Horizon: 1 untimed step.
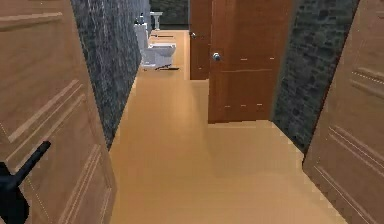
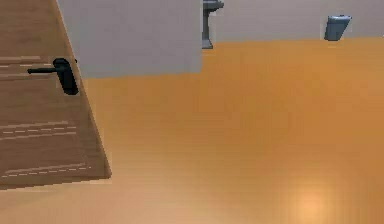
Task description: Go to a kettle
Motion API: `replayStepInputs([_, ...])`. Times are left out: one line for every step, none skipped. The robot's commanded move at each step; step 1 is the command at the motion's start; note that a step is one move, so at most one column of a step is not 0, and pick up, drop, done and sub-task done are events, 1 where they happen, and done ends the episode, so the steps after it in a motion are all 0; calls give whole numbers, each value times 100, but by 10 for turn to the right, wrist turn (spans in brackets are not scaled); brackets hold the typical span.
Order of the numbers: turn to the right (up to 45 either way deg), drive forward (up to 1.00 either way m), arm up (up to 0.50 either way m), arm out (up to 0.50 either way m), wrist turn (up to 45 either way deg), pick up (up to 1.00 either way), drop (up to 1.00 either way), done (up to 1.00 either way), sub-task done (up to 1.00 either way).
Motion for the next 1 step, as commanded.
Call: replayStepInputs([-30, 0, 0, 0, 0, 0, 0, 0, 0])
